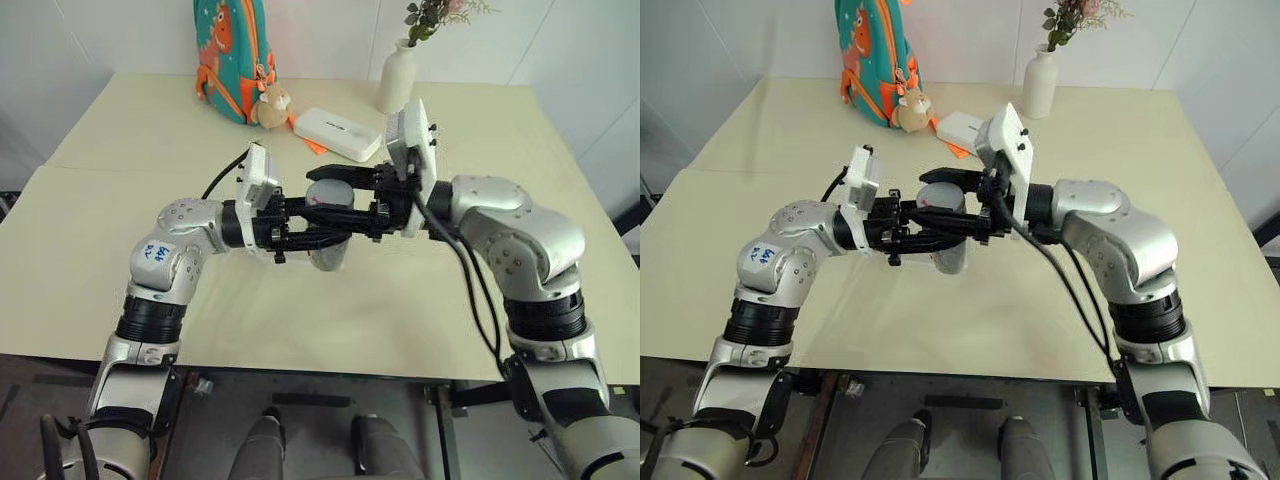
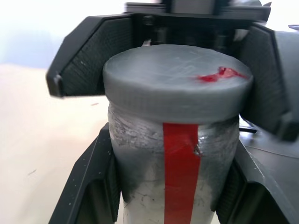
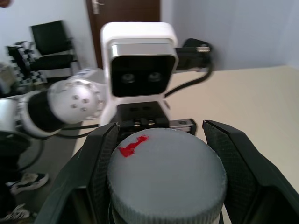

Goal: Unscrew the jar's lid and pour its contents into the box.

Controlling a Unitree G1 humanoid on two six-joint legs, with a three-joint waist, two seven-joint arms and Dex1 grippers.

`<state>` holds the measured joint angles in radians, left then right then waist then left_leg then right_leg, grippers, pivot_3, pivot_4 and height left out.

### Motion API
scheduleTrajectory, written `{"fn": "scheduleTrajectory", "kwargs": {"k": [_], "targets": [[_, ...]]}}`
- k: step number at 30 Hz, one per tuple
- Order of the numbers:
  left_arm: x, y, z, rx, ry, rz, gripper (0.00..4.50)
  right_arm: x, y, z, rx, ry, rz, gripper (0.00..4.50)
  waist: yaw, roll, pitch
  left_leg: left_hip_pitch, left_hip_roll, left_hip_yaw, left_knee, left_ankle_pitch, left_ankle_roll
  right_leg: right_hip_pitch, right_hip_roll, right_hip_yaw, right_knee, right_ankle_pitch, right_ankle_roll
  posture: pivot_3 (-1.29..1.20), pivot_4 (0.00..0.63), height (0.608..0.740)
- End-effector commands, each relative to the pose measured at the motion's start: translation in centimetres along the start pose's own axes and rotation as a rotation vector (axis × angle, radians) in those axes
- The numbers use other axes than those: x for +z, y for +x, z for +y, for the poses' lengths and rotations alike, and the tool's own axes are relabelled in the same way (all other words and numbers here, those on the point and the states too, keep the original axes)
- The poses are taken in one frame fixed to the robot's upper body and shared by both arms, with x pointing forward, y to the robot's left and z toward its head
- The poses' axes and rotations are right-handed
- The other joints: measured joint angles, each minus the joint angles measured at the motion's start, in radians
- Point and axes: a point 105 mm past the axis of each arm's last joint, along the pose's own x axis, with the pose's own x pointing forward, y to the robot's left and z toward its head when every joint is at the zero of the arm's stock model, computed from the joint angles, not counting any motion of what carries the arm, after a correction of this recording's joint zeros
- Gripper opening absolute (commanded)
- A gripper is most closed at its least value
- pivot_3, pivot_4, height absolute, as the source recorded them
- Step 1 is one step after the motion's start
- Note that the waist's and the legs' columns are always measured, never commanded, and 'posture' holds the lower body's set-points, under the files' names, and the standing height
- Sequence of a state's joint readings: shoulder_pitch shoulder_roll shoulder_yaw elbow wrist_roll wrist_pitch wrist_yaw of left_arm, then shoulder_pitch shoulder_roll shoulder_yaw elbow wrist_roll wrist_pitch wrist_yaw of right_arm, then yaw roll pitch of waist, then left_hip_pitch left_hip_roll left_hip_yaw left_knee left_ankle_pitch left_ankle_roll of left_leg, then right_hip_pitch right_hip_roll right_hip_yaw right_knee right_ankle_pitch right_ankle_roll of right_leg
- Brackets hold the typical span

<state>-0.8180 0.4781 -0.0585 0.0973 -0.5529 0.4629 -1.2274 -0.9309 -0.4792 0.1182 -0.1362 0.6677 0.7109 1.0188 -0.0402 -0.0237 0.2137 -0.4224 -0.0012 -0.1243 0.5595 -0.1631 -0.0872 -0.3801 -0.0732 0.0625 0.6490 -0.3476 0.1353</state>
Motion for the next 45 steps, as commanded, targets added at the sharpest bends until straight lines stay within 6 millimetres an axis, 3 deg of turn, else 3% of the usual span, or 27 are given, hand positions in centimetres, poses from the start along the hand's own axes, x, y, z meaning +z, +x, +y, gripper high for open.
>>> {"fn": "scheduleTrajectory", "kwargs": {"k": [1,11,17,24,30,35,45], "targets": [[1.1,-2.5,0.2,-0.016,0.004,-0.028,2.04,0.8,-1.1,0.0,0.07,-0.033,-0.004,2.57,-0.004,0.0,0.0,0.0,0.0,0.0,0.0,0.0,0.0,0.0,0.0,0.0,0.0,0.0,0.0,0.0,0.15,0.74],[0.7,-2.7,0.0,-0.008,0.072,-0.027,2.04,1.2,-1.1,-0.8,0.048,-0.041,-0.042,2.57,-0.009,0.0,0.0,-0.001,0.0,0.0,0.0,0.0,0.0,0.0,0.0,0.0,-0.002,0.0,0.001,0.0,0.15,0.74],[0.8,-2.9,0.0,-0.002,0.088,-0.013,2.04,2.6,-1.2,-1.4,-0.011,-0.057,-0.135,4.48,-0.012,0.0,0.0,-0.001,0.0,-0.001,0.0,0.0,0.0,-0.001,0.0,0.0,0.0,0.0,0.001,0.0,0.15,0.74],[0.7,-3.3,0.3,0.035,0.095,0.006,2.04,3.1,-1.3,-1.9,-0.056,-0.082,-0.132,4.48,-0.013,0.0,0.0,-0.001,0.0,0.0,0.0,0.0,0.0,-0.001,0.0,0.0,-0.001,0.0,0.001,0.0,0.15,0.74],[0.7,-3.2,0.9,0.075,0.105,0.005,2.04,2.7,0.8,-1.1,-0.067,-0.071,-0.092,4.48,-0.015,0.0,0.0,-0.001,0.0,-0.001,0.0,0.0,0.0,-0.001,0.0,0.0,0.0,0.0,0.001,0.0,0.15,0.74],[0.6,-2.9,1.1,0.077,0.105,-0.002,2.04,1.7,2.6,-1.7,-0.138,-0.046,-0.024,4.48,-0.014,0.0,0.0,-0.001,0.0,0.0,0.0,0.0,-0.001,-0.003,0.0,0.0,0.003,-0.001,0.0,0.0,0.15,0.74],[1.0,-2.8,1.7,0.117,0.121,-0.036,2.04,1.5,3.8,-1.8,-0.181,-0.028,-0.013,4.48,-0.014,0.0,0.0,-0.001,0.0,-0.001,0.0,0.0,-0.001,-0.004,0.0,0.001,0.004,-0.001,0.0,0.0,0.15,0.74]]}}
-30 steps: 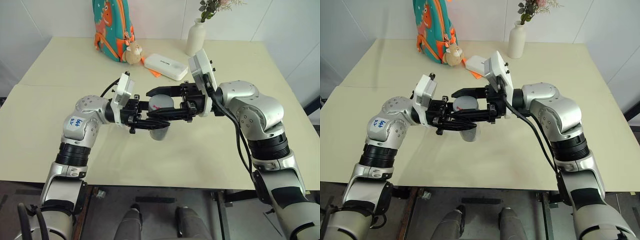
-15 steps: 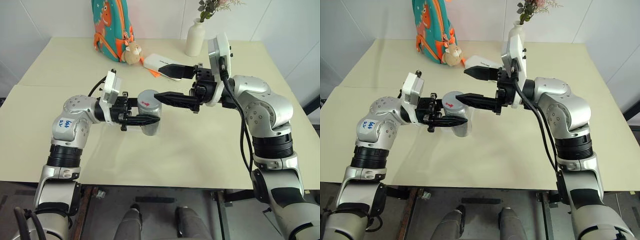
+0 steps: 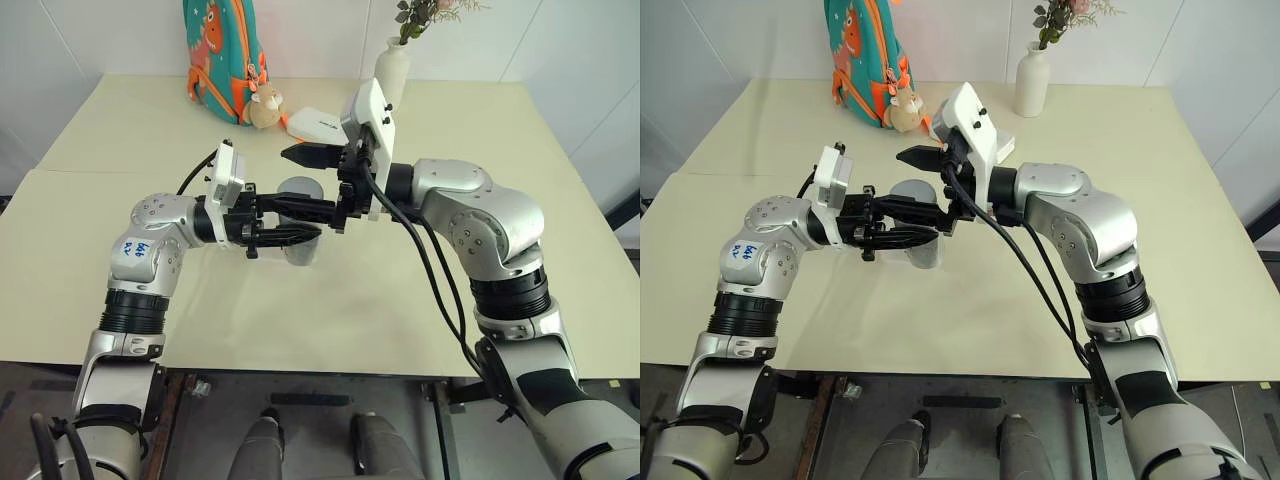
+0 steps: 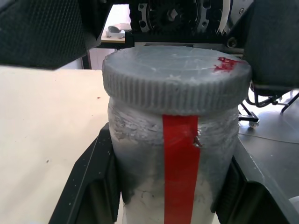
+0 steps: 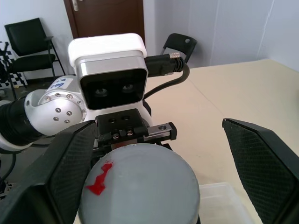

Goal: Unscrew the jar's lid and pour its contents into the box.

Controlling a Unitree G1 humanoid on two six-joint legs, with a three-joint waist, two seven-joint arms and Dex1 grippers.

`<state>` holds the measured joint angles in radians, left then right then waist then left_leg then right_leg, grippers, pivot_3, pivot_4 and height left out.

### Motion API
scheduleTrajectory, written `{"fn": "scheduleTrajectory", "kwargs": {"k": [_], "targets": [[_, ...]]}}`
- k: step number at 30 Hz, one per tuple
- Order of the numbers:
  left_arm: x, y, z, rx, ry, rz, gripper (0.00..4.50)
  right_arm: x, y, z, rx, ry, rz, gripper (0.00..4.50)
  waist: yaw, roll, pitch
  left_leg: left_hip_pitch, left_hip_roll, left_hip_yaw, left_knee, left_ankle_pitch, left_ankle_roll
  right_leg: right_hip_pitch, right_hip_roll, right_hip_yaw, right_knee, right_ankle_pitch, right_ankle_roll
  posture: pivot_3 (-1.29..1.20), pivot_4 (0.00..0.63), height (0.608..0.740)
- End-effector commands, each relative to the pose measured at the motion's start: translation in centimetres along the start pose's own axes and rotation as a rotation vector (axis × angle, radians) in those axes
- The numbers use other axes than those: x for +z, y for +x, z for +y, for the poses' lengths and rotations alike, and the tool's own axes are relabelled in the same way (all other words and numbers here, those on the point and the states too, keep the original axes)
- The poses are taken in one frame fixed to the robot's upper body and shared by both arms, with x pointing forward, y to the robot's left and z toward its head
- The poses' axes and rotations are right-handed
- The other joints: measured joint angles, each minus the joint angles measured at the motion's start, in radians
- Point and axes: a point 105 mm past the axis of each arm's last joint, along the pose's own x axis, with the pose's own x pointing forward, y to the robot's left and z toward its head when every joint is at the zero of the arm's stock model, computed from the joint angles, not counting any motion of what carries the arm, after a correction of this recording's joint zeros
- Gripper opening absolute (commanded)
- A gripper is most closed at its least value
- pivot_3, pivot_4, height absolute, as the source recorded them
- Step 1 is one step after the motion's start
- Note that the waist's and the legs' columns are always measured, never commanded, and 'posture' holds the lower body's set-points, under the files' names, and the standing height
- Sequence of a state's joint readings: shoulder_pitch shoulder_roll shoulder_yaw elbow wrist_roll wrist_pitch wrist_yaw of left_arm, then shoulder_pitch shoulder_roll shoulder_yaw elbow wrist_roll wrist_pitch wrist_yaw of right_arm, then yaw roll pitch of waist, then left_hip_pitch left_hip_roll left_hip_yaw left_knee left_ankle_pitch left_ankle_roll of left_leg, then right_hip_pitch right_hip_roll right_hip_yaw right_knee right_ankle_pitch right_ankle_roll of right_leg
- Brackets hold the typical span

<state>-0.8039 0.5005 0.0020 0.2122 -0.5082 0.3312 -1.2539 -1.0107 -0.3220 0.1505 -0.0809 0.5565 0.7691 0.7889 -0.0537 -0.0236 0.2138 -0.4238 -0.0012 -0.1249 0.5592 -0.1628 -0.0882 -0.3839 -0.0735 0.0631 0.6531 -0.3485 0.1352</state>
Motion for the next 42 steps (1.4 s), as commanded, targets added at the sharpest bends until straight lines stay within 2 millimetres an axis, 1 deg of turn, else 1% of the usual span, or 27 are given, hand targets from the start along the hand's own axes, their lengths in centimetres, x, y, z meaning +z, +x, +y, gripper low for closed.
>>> {"fn": "scheduleTrajectory", "kwargs": {"k": [1,5,8,10,13,16,22,24,27,29,31,34,37,42], "targets": [[1.7,0.0,0.3,0.014,0.071,-0.035,2.04,1.4,0.1,0.6,0.001,-0.046,-0.03,4.48,0.0,0.0,0.0,0.0,0.0,0.0,0.0,0.0,0.0,0.0,0.0,0.0,0.0,0.0,0.0,0.0,0.15,0.74],[1.6,-0.1,0.5,0.024,0.073,-0.037,2.04,1.5,-0.2,0.5,-0.02,-0.055,-0.036,4.48,-0.002,0.0,0.0,0.0,0.0,0.0,0.0,0.0,0.0,-0.001,0.0,0.0,0.0,0.0,0.0,0.0,0.15,0.74],[1.6,0.0,0.4,0.02,0.073,-0.036,2.04,1.7,-0.5,-0.1,-0.046,-0.064,-0.038,4.48,-0.001,0.0,0.0,0.0,0.0,0.0,0.0,0.0,0.0,-0.001,0.0,0.0,0.0,0.0,0.0,0.0,0.15,0.74],[1.6,0.0,0.4,0.018,0.071,-0.039,2.04,1.6,-1.1,-0.8,-0.072,-0.079,-0.034,4.48,-0.001,0.0,0.0,0.0,0.0,0.0,0.0,0.0,0.0,0.0,0.0,0.0,0.001,0.0,0.0,0.0,0.15,0.74],[1.6,-0.1,0.3,0.018,0.069,-0.042,2.04,1.4,-2.5,-1.5,-0.081,-0.119,-0.018,4.48,0.001,0.0,0.0,0.0,0.0,0.0,0.0,0.0,0.0,0.0,0.0,0.0,0.0,0.0,0.0,0.0,0.15,0.74],[1.7,-0.2,0.3,0.021,0.067,-0.046,2.04,0.8,-4.8,-2.4,-0.075,-0.136,-0.008,4.48,0.001,0.0,0.0,0.0,0.0,0.0,0.0,0.0,0.0,0.0,0.0,0.0,0.0,0.0,0.0,0.0,0.15,0.74],[1.6,-0.3,0.4,0.031,0.062,-0.044,2.04,0.8,-7.7,-2.9,-0.068,-0.103,-0.023,4.48,0.0,0.0,0.0,0.0,0.0,0.001,0.0,0.0,0.0,0.0,0.0,0.0,0.0,0.0,0.0,0.0,0.15,0.74],[1.6,-0.3,0.4,0.033,0.061,-0.042,2.04,1.1,-8.5,-2.8,-0.051,-0.075,-0.037,4.48,-0.002,0.0,0.0,0.0,0.0,0.001,0.0,0.0,0.0,0.0,0.0,0.0,0.0,0.0,0.0,0.0,0.15,0.74],[1.5,-0.4,0.4,0.037,0.059,-0.038,2.04,2.5,-9.1,-1.4,0.042,0.009,-0.113,4.48,-0.002,0.0,0.0,0.0,0.0,0.001,0.0,0.0,0.0,0.0,0.0,0.0,0.0,0.0,0.0,0.0,0.15,0.74],[1.5,-0.5,0.4,0.038,0.057,-0.037,2.04,2.9,-8.9,-0.5,0.086,0.026,-0.13,4.48,-0.002,0.0,0.0,0.0,0.0,0.001,0.0,0.0,0.0,0.0,0.0,0.0,0.0,0.0,0.0,0.0,0.15,0.74],[1.4,-0.5,0.4,0.038,0.055,-0.036,2.04,3.0,-8.2,0.3,0.119,0.038,-0.141,4.48,-0.001,0.0,0.0,0.0,0.0,0.001,0.0,0.0,0.0,0.0,0.0,0.0,0.0,0.0,0.0,0.0,0.15,0.74],[1.4,-0.4,0.5,0.036,0.052,-0.037,2.04,3.2,-6.5,1.1,0.143,0.053,-0.162,4.48,-0.002,0.0,0.0,0.0,0.0,0.0,0.001,0.0,0.0,0.0,0.0,0.0,0.0,0.0,0.0,0.0,0.15,0.74],[1.7,-0.4,0.5,0.031,0.054,-0.048,2.04,2.7,-3.8,0.5,0.074,0.1,-0.147,4.48,-0.004,0.0,0.0,0.0,0.0,0.0,0.001,0.0,0.0,-0.001,0.0,0.0,0.001,0.0,0.0,0.0,0.15,0.74],[1.8,-0.4,0.5,0.029,0.049,-0.046,2.04,2.2,-1.7,0.1,0.018,0.076,-0.131,4.48,0.001,0.0,0.0,-0.001,0.0,0.0,0.0,0.0,0.0,-0.001,0.0,0.0,0.001,0.0,0.0,0.0,0.15,0.74]]}}
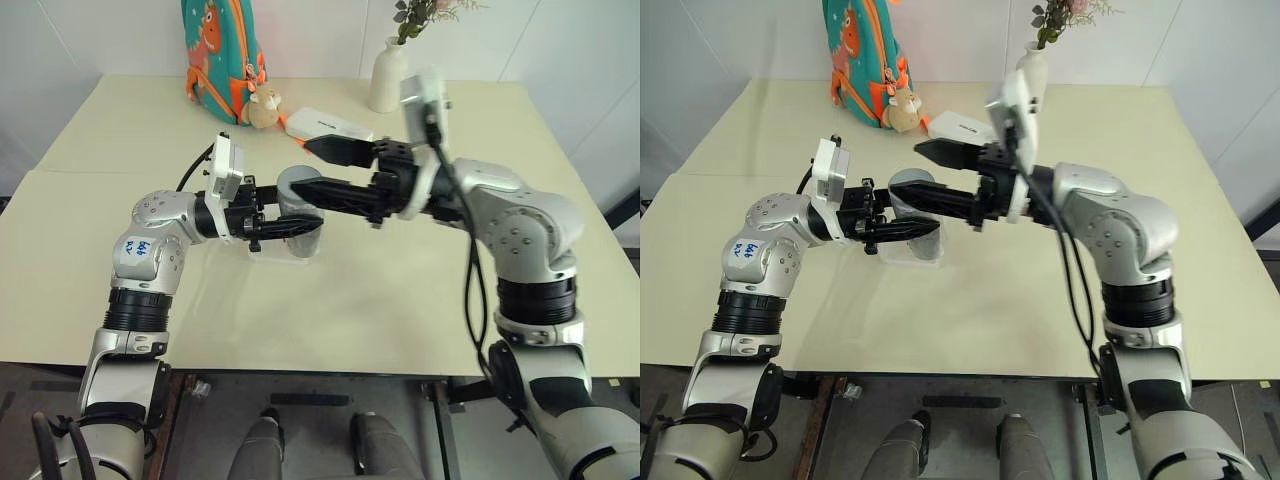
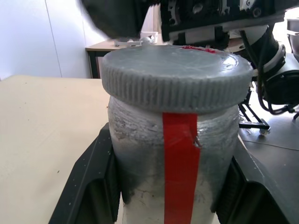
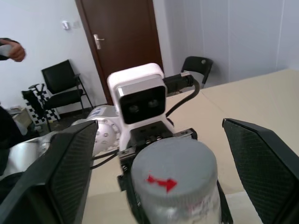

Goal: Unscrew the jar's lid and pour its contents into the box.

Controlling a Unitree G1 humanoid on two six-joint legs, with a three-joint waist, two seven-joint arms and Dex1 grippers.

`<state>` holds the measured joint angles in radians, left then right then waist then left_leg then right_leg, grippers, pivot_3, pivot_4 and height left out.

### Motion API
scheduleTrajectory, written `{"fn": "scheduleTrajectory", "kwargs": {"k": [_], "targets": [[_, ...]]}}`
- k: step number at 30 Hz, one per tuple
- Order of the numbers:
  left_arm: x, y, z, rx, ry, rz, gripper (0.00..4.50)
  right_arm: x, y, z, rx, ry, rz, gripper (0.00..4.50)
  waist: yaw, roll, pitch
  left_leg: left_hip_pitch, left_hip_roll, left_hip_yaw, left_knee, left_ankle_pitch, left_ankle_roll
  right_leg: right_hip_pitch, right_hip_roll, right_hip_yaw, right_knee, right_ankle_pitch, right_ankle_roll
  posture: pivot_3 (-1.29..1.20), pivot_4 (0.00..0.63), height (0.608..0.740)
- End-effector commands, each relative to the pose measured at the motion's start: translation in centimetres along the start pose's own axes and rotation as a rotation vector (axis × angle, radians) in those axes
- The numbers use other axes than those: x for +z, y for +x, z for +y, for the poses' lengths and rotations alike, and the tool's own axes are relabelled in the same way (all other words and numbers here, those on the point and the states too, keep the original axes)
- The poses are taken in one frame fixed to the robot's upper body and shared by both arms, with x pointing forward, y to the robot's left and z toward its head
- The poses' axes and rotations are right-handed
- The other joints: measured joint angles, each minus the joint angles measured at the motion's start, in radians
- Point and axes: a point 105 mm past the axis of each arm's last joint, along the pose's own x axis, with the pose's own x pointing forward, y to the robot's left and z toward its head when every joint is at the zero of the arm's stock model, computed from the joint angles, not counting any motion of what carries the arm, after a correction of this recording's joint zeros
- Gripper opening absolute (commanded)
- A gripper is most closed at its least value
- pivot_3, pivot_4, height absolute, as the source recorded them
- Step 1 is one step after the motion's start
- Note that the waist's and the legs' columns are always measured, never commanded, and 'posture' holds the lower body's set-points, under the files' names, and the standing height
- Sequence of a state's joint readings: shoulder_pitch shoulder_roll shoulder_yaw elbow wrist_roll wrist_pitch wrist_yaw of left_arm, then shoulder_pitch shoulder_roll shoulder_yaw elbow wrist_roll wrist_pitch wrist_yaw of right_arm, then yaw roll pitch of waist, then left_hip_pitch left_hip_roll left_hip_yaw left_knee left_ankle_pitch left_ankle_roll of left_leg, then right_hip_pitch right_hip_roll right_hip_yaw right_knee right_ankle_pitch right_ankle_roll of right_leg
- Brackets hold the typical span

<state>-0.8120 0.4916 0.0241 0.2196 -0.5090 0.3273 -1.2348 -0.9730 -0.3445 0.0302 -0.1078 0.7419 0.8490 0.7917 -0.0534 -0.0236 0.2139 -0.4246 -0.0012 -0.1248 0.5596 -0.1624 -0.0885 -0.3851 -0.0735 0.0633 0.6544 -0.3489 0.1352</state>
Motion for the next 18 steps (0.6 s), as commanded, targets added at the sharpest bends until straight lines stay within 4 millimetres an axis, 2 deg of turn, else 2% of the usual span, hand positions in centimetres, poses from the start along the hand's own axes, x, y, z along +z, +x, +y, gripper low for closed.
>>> {"fn": "scheduleTrajectory", "kwargs": {"k": [1,11,18], "targets": [[1.3,-0.2,0.0,-0.006,0.037,-0.024,2.04,0.8,0.9,0.0,-0.021,-0.088,-0.011,4.48,0.003,0.0,0.0,0.0,0.0,0.0,0.0,0.0,0.0,0.0,0.0,0.0,0.0,0.0,0.0,0.0,0.15,0.74],[1.4,-0.1,-0.2,-0.008,0.033,-0.027,2.04,-0.4,2.2,0.0,-0.028,-0.171,0.045,4.48,-0.003,0.0,0.0,-0.003,0.0,0.0,0.0,0.0,0.0,-0.004,0.0,0.001,0.002,0.0,0.0,0.0,0.15,0.74],[1.4,0.0,-0.2,-0.01,0.034,-0.027,2.04,0.3,0.7,-1.9,-0.109,-0.183,0.031,4.48,-0.003,0.0,0.0,-0.003,0.0,0.0,0.0,0.001,-0.001,-0.005,0.0,0.001,0.004,0.0,-0.001,0.0,0.15,0.74]]}}
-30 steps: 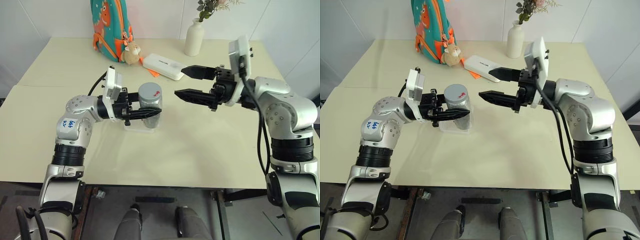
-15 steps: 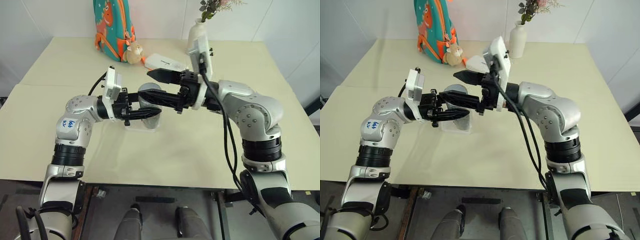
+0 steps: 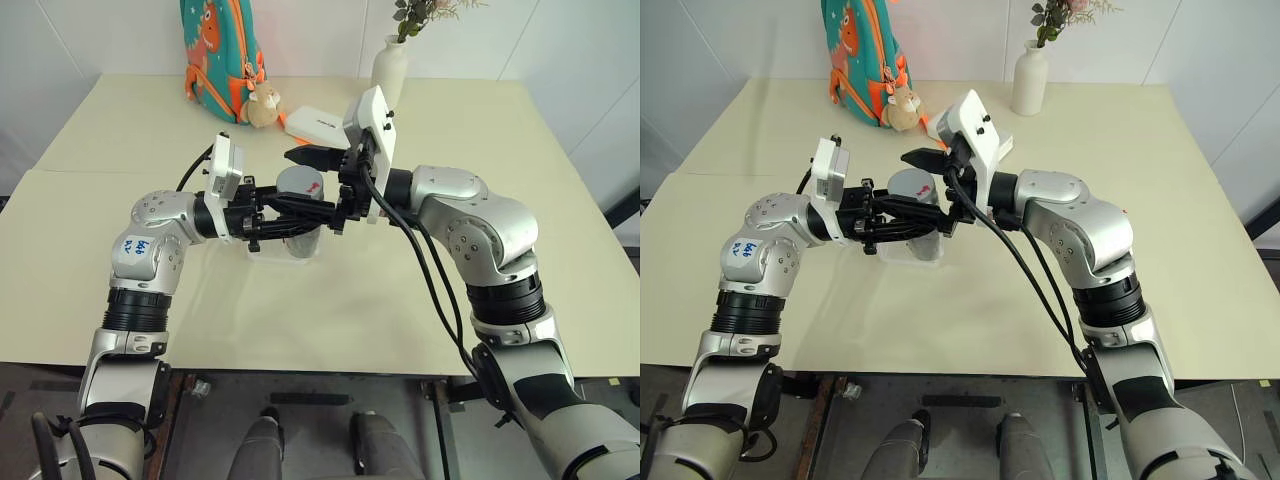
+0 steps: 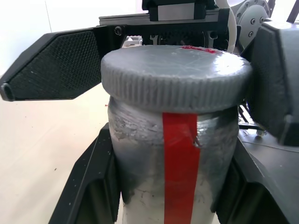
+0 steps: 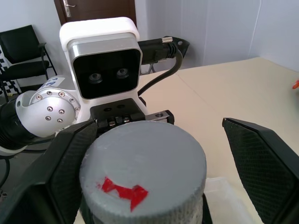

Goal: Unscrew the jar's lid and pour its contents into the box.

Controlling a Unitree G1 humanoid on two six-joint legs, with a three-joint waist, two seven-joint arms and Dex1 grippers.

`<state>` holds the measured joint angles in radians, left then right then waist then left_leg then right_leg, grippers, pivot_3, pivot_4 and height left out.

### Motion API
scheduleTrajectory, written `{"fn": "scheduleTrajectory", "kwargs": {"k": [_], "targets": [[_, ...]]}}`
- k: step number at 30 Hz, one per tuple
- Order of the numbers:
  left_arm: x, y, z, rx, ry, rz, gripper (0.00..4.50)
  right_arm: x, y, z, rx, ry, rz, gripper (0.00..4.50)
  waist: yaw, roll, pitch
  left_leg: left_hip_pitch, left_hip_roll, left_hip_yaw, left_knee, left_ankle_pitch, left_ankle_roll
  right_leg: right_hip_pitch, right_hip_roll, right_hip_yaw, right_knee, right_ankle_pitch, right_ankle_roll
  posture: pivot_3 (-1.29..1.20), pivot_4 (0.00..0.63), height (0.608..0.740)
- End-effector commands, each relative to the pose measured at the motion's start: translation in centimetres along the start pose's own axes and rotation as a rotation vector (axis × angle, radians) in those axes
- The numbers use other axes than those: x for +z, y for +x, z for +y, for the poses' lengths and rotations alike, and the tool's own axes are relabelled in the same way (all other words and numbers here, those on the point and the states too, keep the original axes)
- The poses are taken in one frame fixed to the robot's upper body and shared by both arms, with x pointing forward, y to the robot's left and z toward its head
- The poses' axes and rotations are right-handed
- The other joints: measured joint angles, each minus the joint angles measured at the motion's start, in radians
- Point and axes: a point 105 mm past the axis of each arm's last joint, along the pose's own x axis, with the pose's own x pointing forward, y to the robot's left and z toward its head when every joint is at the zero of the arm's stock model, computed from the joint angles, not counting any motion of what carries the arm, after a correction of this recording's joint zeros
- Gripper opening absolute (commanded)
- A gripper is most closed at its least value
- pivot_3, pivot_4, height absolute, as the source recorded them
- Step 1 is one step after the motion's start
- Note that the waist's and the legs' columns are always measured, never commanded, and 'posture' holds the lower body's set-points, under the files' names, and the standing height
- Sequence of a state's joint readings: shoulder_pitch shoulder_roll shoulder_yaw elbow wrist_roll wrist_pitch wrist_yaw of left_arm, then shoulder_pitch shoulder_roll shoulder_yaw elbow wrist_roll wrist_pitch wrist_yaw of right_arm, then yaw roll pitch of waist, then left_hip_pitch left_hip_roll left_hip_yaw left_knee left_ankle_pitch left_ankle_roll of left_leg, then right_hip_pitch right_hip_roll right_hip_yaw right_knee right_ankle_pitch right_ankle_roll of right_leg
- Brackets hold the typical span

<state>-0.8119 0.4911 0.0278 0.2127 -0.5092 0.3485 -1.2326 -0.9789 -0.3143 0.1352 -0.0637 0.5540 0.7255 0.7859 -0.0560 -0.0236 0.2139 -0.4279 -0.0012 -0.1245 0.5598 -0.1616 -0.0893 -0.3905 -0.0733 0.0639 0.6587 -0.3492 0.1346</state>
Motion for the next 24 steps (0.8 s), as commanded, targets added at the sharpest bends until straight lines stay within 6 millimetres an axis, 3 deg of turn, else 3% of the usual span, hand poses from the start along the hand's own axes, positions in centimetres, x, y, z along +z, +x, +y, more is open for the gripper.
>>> {"fn": "scheduleTrajectory", "kwargs": {"k": [1,4,17,21,24], "targets": [[1.3,0.0,-0.2,-0.011,0.048,-0.028,2.04,2.0,-1.4,-1.6,-0.06,-0.051,-0.053,4.48,0.0,0.0,0.0,0.0,0.0,0.0,0.0,0.0,0.0,0.0,0.0,0.0,0.0,0.0,0.0,0.0,0.15,0.74],[1.3,-0.1,-0.2,-0.008,0.05,-0.028,2.04,2.3,-2.9,-2.7,-0.096,-0.038,-0.065,4.48,0.001,0.0,0.0,0.0,0.0,0.0,0.0,0.0,0.0,0.0,0.0,0.0,0.0,0.0,0.0,0.0,0.15,0.74],[1.1,-0.4,-0.2,0.003,0.049,-0.025,2.04,2.6,-8.4,-4.2,-0.122,0.023,-0.056,4.48,0.004,0.0,0.0,-0.001,0.0,0.0,0.0,0.0,0.0,0.0,0.0,0.0,0.0,0.0,0.0,0.0,0.15,0.74],[1.0,-0.7,-0.2,0.012,0.046,-0.019,2.04,3.0,-8.7,-3.0,-0.06,0.032,-0.078,4.48,-0.003,0.0,0.0,-0.001,0.0,0.001,0.0,0.0,0.0,-0.001,0.0,0.001,0.0,0.0,0.0,0.0,0.15,0.74],[1.0,-0.7,-0.2,0.012,0.044,-0.019,2.04,3.2,-7.7,-2.1,-0.021,0.032,-0.092,4.48,-0.002,0.0,0.0,-0.001,0.001,0.001,0.0,0.0,0.0,-0.001,0.001,0.001,0.0,0.0,0.0,0.0,0.15,0.74]]}}
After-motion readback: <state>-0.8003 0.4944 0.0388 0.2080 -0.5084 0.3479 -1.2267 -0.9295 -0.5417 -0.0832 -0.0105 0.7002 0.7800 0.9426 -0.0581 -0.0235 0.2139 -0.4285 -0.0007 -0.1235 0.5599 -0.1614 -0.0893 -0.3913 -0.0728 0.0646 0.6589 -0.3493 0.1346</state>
